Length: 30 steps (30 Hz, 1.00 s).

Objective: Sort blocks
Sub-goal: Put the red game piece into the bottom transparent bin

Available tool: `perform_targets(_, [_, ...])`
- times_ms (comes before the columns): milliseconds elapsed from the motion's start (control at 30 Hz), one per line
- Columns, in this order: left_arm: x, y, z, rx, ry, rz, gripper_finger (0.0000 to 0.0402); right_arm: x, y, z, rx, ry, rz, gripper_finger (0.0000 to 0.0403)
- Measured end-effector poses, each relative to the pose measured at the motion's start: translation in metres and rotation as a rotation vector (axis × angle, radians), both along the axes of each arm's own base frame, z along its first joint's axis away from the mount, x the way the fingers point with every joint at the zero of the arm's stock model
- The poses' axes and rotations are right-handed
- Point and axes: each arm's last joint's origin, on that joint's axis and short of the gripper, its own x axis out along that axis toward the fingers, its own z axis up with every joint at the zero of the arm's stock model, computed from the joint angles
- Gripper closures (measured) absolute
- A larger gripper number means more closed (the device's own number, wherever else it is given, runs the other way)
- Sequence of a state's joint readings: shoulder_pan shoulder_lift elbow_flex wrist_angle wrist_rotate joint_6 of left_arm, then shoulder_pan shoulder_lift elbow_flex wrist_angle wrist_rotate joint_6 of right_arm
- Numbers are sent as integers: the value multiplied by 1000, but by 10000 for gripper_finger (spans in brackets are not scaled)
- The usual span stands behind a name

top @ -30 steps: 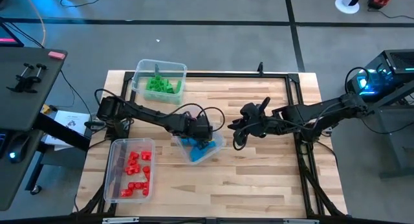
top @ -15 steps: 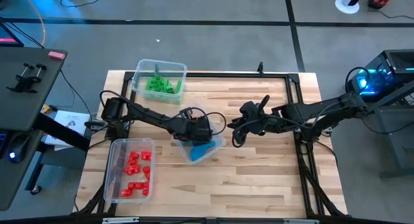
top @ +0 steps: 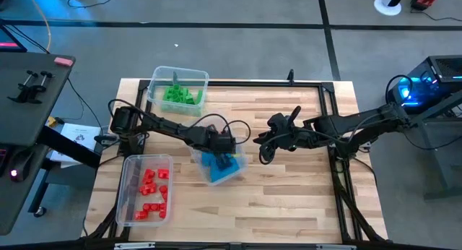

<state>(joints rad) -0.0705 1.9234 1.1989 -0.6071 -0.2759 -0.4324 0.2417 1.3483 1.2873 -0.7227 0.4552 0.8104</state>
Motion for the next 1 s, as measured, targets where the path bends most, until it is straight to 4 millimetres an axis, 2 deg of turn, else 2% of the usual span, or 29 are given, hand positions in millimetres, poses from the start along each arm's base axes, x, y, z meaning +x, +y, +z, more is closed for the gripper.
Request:
perform_targets(167, [11, -8, 15, -57, -12, -65, 401, 0, 0, 0, 0, 0, 0, 402])
perform_targets(367, [27, -10, 46, -20, -57, -112, 401, 0, 0, 0, -5, 2, 4, 402])
perform_targets(433, [29, -9, 50, -3, -58, -129, 401, 0, 0, 0, -6, 3, 4, 402])
perform_targets(733, [29, -7, 52, 96, -10, -242, 391, 0, 0, 0, -20, 10, 17, 402])
perform_targets(833, [27, -2, 47, 120, 8, -257, 364, 0, 0, 0, -21, 11, 16, 402])
perform_targets(1000, [19, 3, 34, 119, 53, -237, 293, 0, 0, 0, -21, 11, 15, 402])
